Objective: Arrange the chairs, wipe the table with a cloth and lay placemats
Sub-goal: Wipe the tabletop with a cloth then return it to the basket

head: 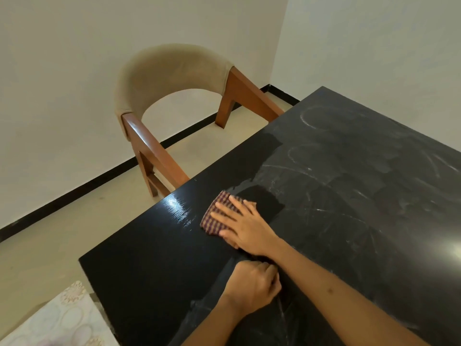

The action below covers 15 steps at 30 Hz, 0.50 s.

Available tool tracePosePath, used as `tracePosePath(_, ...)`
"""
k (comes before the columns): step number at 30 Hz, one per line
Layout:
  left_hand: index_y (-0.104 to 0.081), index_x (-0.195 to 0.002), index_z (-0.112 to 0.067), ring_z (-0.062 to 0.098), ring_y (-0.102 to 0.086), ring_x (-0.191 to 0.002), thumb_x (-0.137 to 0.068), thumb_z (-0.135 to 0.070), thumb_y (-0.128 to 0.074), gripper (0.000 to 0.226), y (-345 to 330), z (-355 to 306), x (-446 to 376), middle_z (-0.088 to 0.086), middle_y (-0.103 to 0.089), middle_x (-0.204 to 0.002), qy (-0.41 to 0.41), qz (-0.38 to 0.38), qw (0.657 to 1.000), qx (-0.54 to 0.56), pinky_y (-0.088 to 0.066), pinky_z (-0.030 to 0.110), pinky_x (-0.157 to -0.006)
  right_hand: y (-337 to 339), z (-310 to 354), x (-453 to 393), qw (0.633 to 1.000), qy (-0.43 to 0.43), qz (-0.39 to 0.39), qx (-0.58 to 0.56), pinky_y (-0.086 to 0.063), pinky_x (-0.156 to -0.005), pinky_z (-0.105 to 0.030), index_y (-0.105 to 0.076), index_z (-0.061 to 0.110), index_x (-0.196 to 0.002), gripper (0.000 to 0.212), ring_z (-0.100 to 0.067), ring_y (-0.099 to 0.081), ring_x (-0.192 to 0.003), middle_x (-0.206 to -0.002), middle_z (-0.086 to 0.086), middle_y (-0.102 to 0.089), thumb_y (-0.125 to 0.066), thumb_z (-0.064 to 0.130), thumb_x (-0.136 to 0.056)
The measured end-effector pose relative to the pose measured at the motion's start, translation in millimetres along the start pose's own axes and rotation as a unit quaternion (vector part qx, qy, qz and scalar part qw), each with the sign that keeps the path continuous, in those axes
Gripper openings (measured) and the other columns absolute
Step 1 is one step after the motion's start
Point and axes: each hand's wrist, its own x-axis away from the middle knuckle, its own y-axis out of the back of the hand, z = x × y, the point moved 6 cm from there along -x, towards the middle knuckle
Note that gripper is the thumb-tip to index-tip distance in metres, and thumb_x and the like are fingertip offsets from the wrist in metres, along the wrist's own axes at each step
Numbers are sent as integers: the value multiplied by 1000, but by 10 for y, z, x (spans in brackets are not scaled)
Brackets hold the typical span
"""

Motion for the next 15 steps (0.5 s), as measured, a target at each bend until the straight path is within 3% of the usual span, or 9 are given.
tracePosePath(4,-47,-59,-22,7,-42,-44,-87,-28,-52,29,5,39,-218,-9,-49,-52,-9,-1,1000,-13,-37,22,-43,232,-720,-247,991,-133,-11,2,-5,-117,-48,-19,37,-151,68,-25,-3,-149,-160,10,-13,-4,59,-89)
tracePosePath(9,-49,-60,-26,6,-42,-41,-86,-35,-50,28,-50,87,-332,-11,-48,-51,12,18,999,-35,-33,17,-39,347,-1556,-293,964,-266,1,-28,2,-118,-47,-8,35,-154,53,-25,7,-148,-162,9,-1,-19,48,-103)
tracePosePath(12,-48,-60,-27,6,-39,-38,-87,-37,-48,29,-86,107,-356,-11,-47,-49,21,29,998,-47,-30,16,-38,327,-1536,-294,965,-262,-4,-23,3,-118,-46,-8,34,-154,54,-25,7,-148,-162,9,-2,-17,48,-103)
tracePosePath(15,-46,-58,-26,6,-39,-37,-84,-36,-49,28,-93,98,-453,-11,-46,-48,35,28,998,-53,-26,17,-39,290,-1268,-152,986,-166,3,-4,3,-117,-46,-11,35,-153,65,-24,6,-148,-161,10,-6,0,61,-94)
